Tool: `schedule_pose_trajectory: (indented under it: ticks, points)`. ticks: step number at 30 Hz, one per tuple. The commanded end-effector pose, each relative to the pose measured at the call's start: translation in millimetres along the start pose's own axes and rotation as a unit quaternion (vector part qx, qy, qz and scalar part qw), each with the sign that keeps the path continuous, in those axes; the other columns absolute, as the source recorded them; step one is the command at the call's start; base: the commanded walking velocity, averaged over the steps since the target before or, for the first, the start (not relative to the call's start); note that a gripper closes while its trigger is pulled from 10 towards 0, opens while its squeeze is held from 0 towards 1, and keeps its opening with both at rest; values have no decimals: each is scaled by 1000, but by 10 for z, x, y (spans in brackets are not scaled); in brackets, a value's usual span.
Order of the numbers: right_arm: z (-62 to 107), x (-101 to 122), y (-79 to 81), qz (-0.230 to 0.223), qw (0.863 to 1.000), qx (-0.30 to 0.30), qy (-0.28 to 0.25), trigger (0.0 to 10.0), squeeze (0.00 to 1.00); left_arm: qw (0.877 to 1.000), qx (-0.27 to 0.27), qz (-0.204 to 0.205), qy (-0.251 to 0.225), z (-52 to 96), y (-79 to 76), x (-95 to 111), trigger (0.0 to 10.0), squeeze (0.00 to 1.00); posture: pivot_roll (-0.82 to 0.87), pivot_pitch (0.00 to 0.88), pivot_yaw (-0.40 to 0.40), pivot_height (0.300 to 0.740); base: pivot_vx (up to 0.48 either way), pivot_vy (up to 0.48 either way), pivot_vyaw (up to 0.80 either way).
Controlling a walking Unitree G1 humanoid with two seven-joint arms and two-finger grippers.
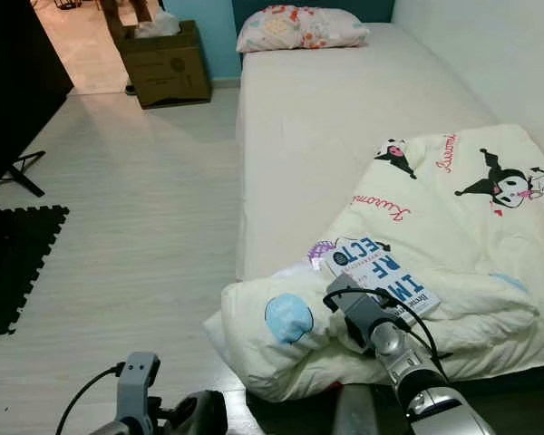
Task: Clean up the room
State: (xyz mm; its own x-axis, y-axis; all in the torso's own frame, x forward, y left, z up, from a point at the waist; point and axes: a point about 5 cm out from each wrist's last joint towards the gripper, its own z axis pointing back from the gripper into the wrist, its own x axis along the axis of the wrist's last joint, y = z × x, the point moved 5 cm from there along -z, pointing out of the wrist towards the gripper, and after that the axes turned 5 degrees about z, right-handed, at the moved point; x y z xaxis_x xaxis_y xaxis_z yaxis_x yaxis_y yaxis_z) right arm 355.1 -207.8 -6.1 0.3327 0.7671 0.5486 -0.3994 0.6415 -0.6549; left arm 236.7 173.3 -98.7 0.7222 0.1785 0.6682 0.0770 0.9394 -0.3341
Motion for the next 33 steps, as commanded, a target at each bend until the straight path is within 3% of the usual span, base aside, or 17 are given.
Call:
schedule_pose_trajectory:
  ticks: [1,7,10,18,24,25,26,27,33]
  points:
    - [15,-56,141,0,1000,22,8,10000,0,1000,8,-6,11,58,92,-67,10000,0,65,203,32,600,0,0,0]
    - [18,-79,104,6,1000,13,12,10000,0,1000,6,-7,13,49,72,-72,10000,0,68,205,34,600,0,0,0]
    - [20,-118,-18,5,1000,-19,22,10000,0,1000,4,-8,12,52,75,-68,10000,0,76,209,33,600,0,0,0]
    - [38,-233,-227,-45,994,-82,59,10000,0,1000,4,-12,14,76,97,-96,10000,0,89,212,36,600,0,0,0]
    - [46,-269,-252,-52,992,-90,70,10000,0,1000,3,-12,14,86,98,-119,10000,0,91,213,33,600,0,0,0]
    - [46,-269,-260,-54,992,-92,70,4196,0,1000,3,-12,14,86,96,-120,10000,0,91,209,33,600,0,0,0]
    - [46,-269,-260,-54,992,-92,70,4196,0,1000,3,-12,14,86,96,-120,10000,0,91,209,33,600,0,0,0]
    - [46,-266,-269,-56,992,-94,68,0,0,1000,3,-12,14,85,94,-121,10000,0,91,209,32,600,0,0,0]
    - [38,-194,-298,-81,991,-98,46,0,0,1000,3,-11,15,82,86,-130,10000,0,85,204,31,600,0,0,0]
